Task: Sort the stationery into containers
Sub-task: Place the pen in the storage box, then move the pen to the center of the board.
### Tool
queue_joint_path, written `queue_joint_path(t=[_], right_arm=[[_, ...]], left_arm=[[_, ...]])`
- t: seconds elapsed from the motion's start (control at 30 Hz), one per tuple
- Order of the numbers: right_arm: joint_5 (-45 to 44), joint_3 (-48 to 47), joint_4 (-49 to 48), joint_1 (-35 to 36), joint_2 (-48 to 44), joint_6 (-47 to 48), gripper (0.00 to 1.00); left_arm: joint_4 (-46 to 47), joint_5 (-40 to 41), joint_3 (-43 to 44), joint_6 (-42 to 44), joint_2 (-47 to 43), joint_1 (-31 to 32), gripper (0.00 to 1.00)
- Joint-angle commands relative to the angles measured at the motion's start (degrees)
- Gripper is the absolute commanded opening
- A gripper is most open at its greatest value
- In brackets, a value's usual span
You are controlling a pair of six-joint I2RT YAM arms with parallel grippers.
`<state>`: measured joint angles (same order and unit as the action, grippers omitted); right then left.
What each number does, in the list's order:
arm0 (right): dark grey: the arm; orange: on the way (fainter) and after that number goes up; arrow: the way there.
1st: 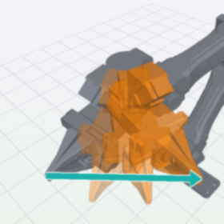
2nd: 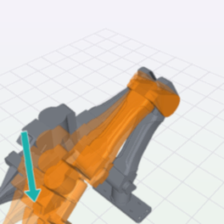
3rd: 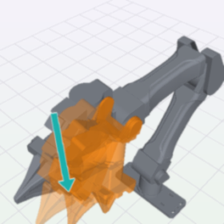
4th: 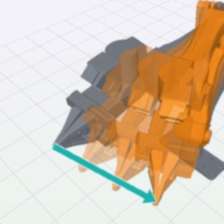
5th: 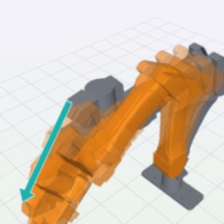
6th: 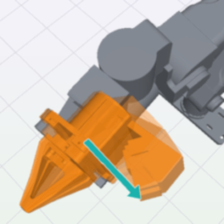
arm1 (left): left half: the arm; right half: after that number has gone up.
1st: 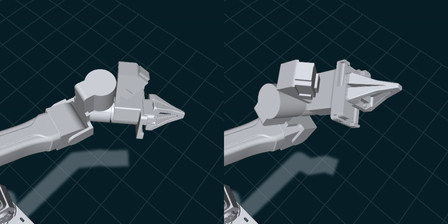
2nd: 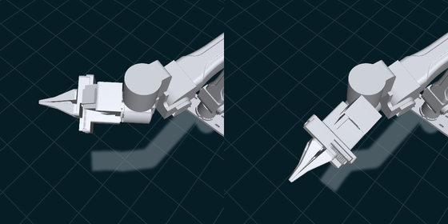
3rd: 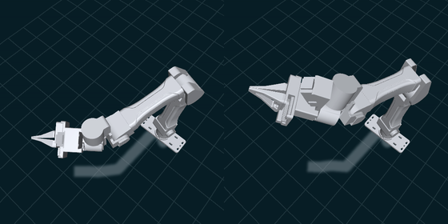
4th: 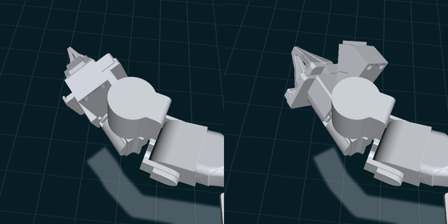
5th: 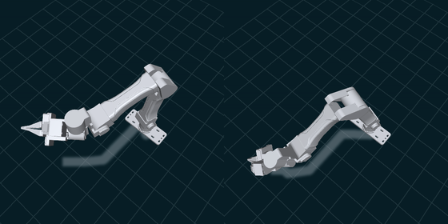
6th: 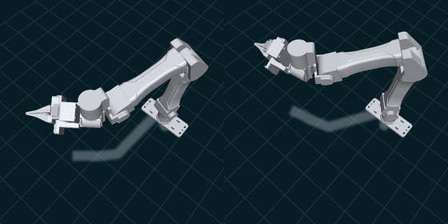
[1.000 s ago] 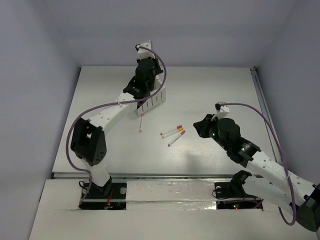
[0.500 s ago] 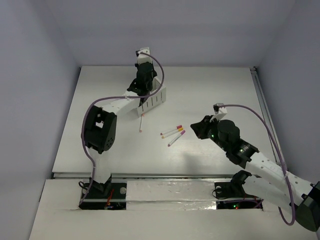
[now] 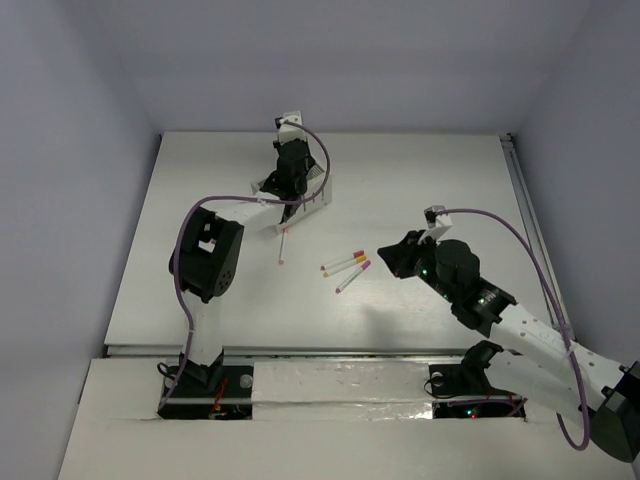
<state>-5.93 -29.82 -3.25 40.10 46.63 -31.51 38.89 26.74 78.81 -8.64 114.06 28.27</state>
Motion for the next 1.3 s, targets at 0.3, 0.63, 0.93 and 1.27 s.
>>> queue_joint_path(t=[0.3,0.63,0.93,1.27], right_arm=[[0.2,-0.3,-3.7,0.1,0.0,0.5,0.13],[0.4,0.6,-2.3,0.1,-2.7,-0.3,0.13],[-0.5,0.7,-1.3,0.1,-5.0,-0.8,0.13],[1.7,0.5,-1.7,0.1,-4.4,-0.4,0.13]], left_arm=[[5.1,-0.8,-4.8,-1.7,-6.4,0.6,0.37],[0.0,0.9,-13.3,-7.8,-21.8,2.7,0.37],[-14.0,-1.3,-42.7,-22.4,-42.4,6.3,0.0],[-20.5,-0.7,-45.6,-19.3,-36.4,6.4,0.47]])
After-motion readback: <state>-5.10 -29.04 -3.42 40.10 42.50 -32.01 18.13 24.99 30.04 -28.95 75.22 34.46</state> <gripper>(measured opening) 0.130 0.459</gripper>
